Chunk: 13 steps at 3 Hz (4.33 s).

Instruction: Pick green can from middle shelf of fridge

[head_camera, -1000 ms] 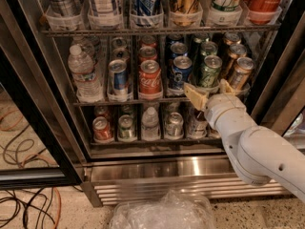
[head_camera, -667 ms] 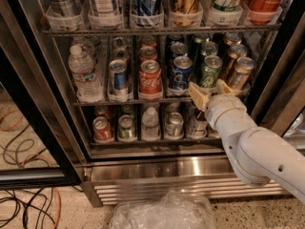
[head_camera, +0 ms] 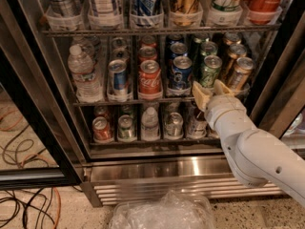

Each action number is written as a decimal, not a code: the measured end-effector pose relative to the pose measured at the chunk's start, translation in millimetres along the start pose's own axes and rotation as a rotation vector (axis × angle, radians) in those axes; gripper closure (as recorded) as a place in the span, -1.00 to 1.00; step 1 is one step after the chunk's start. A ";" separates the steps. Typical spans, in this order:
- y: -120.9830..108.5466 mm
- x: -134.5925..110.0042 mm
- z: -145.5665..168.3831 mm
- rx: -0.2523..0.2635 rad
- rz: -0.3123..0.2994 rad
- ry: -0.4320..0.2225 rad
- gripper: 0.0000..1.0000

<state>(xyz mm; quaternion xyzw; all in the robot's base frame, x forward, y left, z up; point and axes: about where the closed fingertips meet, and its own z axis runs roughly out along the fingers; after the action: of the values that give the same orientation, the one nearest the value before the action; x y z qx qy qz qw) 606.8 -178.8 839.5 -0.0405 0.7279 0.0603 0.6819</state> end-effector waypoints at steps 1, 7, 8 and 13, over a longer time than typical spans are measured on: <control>-3.1 3.0 6.0 0.016 -0.001 -0.010 -0.10; -17.1 10.8 55.1 0.093 -0.032 -0.079 -0.24; -21.4 9.8 60.7 0.107 -0.035 -0.085 -0.24; -10.7 -37.8 35.4 0.029 0.017 -0.181 1.00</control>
Offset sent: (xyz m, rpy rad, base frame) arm 0.0265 -0.0059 -0.0155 -0.0068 -0.0303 -0.0515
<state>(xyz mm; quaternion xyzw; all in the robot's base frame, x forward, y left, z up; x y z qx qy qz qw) 645.7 -185.1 874.6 -0.0188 0.6643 0.0587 0.7449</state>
